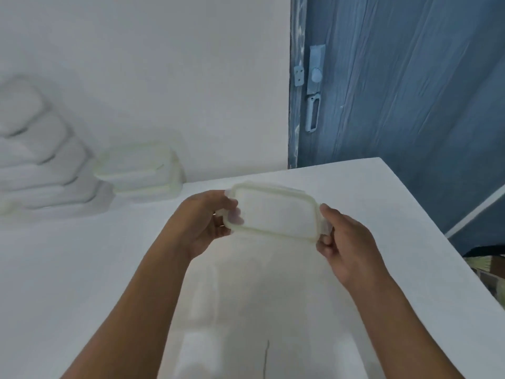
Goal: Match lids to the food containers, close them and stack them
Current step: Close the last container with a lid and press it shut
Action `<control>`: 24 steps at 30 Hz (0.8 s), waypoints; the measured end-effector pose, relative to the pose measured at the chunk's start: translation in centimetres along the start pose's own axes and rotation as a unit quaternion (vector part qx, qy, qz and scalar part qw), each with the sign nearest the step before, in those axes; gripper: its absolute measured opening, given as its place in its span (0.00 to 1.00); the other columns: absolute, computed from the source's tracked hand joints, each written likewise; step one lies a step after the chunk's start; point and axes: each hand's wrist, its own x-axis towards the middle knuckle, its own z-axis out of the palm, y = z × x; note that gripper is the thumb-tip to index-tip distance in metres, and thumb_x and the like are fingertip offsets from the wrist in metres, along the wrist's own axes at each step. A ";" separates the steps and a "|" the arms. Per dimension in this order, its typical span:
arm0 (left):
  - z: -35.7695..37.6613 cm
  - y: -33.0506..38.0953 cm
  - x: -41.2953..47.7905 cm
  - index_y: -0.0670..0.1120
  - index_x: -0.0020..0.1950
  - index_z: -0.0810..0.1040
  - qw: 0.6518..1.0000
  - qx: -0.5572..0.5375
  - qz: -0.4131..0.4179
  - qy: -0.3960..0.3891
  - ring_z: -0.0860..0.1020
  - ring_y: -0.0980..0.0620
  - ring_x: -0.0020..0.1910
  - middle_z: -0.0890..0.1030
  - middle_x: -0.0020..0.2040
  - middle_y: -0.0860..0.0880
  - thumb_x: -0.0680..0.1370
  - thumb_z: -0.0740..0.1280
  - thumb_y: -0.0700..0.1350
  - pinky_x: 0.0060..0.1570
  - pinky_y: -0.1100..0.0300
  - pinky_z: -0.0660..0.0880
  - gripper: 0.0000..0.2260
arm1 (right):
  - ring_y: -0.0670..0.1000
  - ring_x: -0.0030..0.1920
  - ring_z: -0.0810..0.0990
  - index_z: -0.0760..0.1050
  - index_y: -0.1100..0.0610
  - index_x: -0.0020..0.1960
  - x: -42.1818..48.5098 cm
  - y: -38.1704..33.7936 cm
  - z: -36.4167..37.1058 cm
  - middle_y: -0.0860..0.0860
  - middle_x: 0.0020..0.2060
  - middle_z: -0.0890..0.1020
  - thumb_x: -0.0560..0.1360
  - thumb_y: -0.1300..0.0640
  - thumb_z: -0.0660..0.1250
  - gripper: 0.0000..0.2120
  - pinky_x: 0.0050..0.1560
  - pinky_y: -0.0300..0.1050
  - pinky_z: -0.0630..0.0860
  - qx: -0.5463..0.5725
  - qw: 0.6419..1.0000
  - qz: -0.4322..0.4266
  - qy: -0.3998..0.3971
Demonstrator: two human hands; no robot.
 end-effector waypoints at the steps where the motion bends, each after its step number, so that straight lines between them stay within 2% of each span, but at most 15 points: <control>1: -1.7 -0.1 -1.4 0.41 0.53 0.79 1.000 0.014 -0.001 0.008 0.81 0.46 0.34 0.81 0.39 0.43 0.78 0.69 0.38 0.33 0.58 0.74 0.05 | 0.46 0.26 0.62 0.70 0.55 0.37 -1.1 0.4 1.2 0.48 0.26 0.65 0.79 0.54 0.70 0.14 0.27 0.41 0.59 -0.019 1.000 0.002 -0.018; 3: -4.8 -0.5 -3.9 0.42 0.50 0.78 0.998 0.047 0.003 0.034 0.78 0.47 0.32 0.81 0.39 0.43 0.80 0.69 0.43 0.35 0.56 0.74 0.05 | 0.46 0.25 0.61 0.72 0.56 0.40 -3.2 1.7 3.4 0.47 0.25 0.65 0.79 0.52 0.69 0.12 0.26 0.41 0.59 -0.059 0.997 0.008 -0.049; 7: -10.2 -1.7 -7.3 0.43 0.44 0.76 0.991 0.084 0.030 0.098 0.70 0.51 0.29 0.77 0.35 0.46 0.80 0.70 0.46 0.29 0.61 0.70 0.10 | 0.47 0.25 0.59 0.67 0.55 0.38 -6.6 4.5 7.3 0.49 0.27 0.63 0.80 0.54 0.67 0.15 0.26 0.40 0.56 -0.094 0.990 0.007 -0.103; 9: -12.4 -2.5 -8.5 0.43 0.42 0.76 0.989 0.094 0.033 0.112 0.69 0.50 0.30 0.77 0.34 0.47 0.80 0.71 0.47 0.33 0.58 0.69 0.10 | 0.48 0.25 0.58 0.67 0.55 0.38 -7.7 5.9 8.5 0.49 0.27 0.62 0.80 0.53 0.67 0.15 0.26 0.40 0.56 -0.119 0.987 0.009 -0.109; 11: -14.1 -3.3 -9.3 0.43 0.42 0.78 0.988 0.100 0.034 0.111 0.68 0.50 0.31 0.75 0.34 0.48 0.79 0.72 0.47 0.36 0.55 0.68 0.10 | 0.48 0.26 0.58 0.70 0.55 0.40 -8.4 7.1 9.3 0.49 0.27 0.61 0.79 0.49 0.68 0.14 0.27 0.41 0.57 -0.150 0.982 0.014 -0.113; 13: -15.3 -4.2 -9.9 0.44 0.41 0.79 0.987 0.106 0.036 0.112 0.68 0.50 0.31 0.73 0.33 0.48 0.79 0.73 0.48 0.34 0.55 0.66 0.10 | 0.49 0.27 0.57 0.75 0.57 0.44 -8.9 8.0 9.9 0.50 0.28 0.60 0.77 0.47 0.71 0.14 0.27 0.41 0.56 -0.175 0.977 0.013 -0.120; 15: -16.1 -5.0 -10.1 0.44 0.41 0.79 0.985 0.117 0.043 0.118 0.66 0.52 0.28 0.70 0.30 0.50 0.79 0.73 0.46 0.32 0.57 0.64 0.10 | 0.49 0.28 0.55 0.76 0.62 0.47 -8.9 8.9 10.2 0.50 0.29 0.60 0.76 0.49 0.72 0.15 0.28 0.41 0.54 -0.186 0.974 0.003 -0.130; 18: -17.1 -6.1 -9.7 0.42 0.41 0.78 0.985 0.121 0.039 0.120 0.63 0.54 0.24 0.67 0.27 0.53 0.78 0.73 0.44 0.30 0.59 0.62 0.09 | 0.50 0.27 0.55 0.76 0.68 0.50 -8.9 10.0 10.5 0.51 0.27 0.59 0.76 0.52 0.73 0.18 0.29 0.42 0.53 -0.200 0.973 -0.014 -0.115; 21: -17.7 -6.8 -9.1 0.40 0.43 0.79 0.983 0.135 0.025 0.123 0.65 0.54 0.23 0.68 0.26 0.53 0.78 0.73 0.43 0.28 0.60 0.63 0.08 | 0.51 0.27 0.55 0.77 0.69 0.50 -9.0 10.9 10.5 0.53 0.27 0.59 0.76 0.54 0.74 0.17 0.27 0.40 0.53 -0.212 0.972 -0.034 -0.094; 24: -18.0 -7.3 -8.7 0.39 0.45 0.81 0.980 0.149 0.017 0.134 0.67 0.55 0.23 0.71 0.25 0.53 0.78 0.73 0.41 0.28 0.61 0.65 0.06 | 0.51 0.26 0.57 0.80 0.66 0.49 -8.9 11.6 10.5 0.54 0.29 0.61 0.76 0.56 0.74 0.13 0.25 0.38 0.55 -0.225 0.970 -0.042 -0.078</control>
